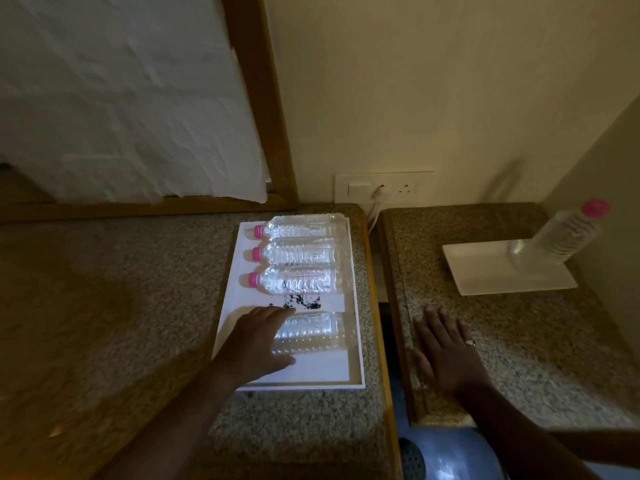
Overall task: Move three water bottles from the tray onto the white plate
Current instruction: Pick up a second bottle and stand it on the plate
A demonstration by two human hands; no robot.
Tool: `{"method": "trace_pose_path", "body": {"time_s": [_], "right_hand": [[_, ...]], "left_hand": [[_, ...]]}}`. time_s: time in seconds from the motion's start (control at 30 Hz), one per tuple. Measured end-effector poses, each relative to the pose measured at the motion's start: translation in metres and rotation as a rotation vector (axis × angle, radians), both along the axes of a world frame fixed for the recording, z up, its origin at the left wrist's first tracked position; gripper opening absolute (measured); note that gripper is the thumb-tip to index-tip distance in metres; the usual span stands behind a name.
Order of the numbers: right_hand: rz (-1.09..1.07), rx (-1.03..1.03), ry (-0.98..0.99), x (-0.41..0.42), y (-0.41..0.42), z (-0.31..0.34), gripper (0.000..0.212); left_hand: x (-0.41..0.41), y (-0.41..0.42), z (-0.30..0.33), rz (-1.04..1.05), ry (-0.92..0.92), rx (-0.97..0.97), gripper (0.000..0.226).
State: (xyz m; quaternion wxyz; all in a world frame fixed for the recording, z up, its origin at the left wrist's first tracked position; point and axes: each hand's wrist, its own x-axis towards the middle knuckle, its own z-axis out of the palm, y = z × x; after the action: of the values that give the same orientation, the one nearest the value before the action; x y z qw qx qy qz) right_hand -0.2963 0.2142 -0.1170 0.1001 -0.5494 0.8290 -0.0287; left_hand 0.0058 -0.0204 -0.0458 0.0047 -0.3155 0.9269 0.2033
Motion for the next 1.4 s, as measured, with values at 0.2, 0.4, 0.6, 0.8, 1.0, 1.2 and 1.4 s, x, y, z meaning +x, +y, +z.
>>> {"method": "trace_pose_path", "body": {"time_s": [0.2, 0.4, 0.6, 0.8, 1.0, 1.2, 1.4], "right_hand": [[-0.002, -0.001, 0.007, 0.002, -0.001, 0.005, 0.077], [0.007, 0.005, 0.006, 0.0, 0.001, 0.002, 0.075], [0.011, 0.015, 0.002, -0.002, 0.001, 0.003, 0.075], [0.008, -0.003, -0.003, -0.001, 0.001, 0.005, 0.076], [0.003, -0.028, -0.009, 0.0, 0.003, 0.003, 0.075], [0.012, -0.019, -0.034, -0.004, 0.004, -0.001, 0.072], [-0.032, -0.068, -0.092, -0.007, 0.011, -0.001, 0.066]], "left_hand": [[0.001, -0.014, 0.009, 0.095, -0.115, 0.156, 0.085], [-0.025, -0.036, 0.071, 0.041, -0.038, 0.211, 0.083], [-0.059, -0.029, 0.116, -0.032, 0.095, 0.098, 0.083], [-0.055, 0.007, 0.088, 0.175, 0.527, 0.335, 0.077], [-0.067, 0.033, 0.059, 0.309, 0.623, 0.483, 0.073], [-0.085, 0.031, 0.05, 0.296, 0.582, 0.514, 0.078], [-0.105, 0.027, 0.064, 0.274, 0.53, 0.404, 0.061]]}}
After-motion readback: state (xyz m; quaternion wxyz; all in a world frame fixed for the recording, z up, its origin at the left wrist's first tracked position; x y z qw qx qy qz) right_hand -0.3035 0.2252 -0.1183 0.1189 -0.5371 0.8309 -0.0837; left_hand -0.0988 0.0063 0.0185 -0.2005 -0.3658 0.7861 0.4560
